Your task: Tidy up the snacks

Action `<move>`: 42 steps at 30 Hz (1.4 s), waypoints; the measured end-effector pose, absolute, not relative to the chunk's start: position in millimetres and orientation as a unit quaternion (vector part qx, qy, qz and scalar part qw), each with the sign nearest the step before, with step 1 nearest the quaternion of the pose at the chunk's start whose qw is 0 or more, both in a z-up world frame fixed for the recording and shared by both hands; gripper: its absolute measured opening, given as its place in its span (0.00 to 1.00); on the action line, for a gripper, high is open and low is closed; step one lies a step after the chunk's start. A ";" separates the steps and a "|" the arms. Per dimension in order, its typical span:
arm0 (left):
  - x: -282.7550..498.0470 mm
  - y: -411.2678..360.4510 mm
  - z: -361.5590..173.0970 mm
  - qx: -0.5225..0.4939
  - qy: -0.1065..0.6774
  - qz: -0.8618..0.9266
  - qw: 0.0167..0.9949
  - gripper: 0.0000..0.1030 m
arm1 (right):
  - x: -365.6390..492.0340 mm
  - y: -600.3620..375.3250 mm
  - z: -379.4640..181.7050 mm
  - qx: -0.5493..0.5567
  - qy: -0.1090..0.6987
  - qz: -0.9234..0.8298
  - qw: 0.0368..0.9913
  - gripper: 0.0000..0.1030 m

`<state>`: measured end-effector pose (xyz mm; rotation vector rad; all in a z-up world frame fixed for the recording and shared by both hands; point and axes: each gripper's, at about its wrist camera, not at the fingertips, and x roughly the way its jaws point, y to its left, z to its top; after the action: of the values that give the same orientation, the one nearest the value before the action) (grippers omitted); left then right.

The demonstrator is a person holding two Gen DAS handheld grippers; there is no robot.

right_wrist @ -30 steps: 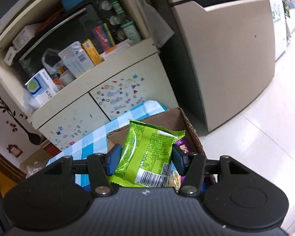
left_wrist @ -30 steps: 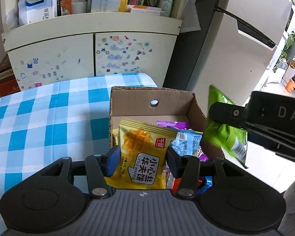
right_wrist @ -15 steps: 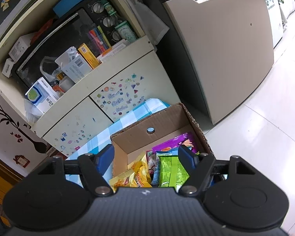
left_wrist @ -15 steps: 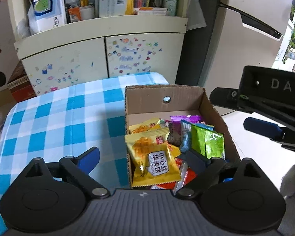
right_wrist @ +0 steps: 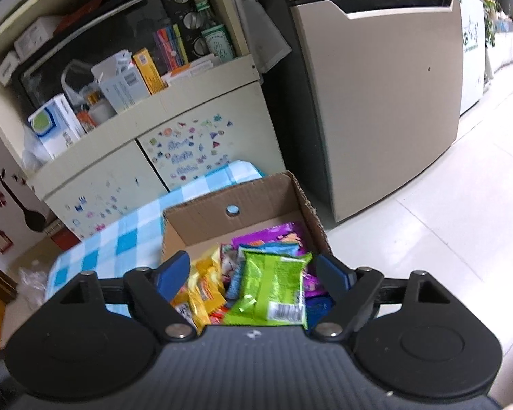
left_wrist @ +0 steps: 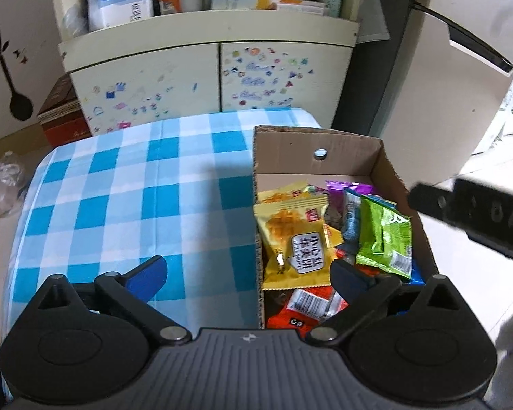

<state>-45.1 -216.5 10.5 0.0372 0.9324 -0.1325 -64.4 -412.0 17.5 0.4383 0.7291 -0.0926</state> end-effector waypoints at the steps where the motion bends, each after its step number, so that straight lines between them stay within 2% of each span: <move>1: -44.7 -215.1 11.1 0.018 0.451 -0.059 0.891 1.00 | -66.8 -411.2 16.6 0.209 0.356 -0.046 0.910 0.81; 17: -42.7 -206.8 17.3 0.032 0.454 -0.009 0.890 1.00 | -78.2 -395.2 9.4 0.148 0.381 -0.067 0.910 0.86; 42: -40.4 -219.9 15.3 0.087 0.441 0.018 0.893 1.00 | -73.4 -383.0 6.2 0.093 0.398 -0.091 0.908 0.88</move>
<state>-40.4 -219.9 15.3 0.1809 0.9156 0.0376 -73.4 -383.0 6.2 0.1928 0.8219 -0.1883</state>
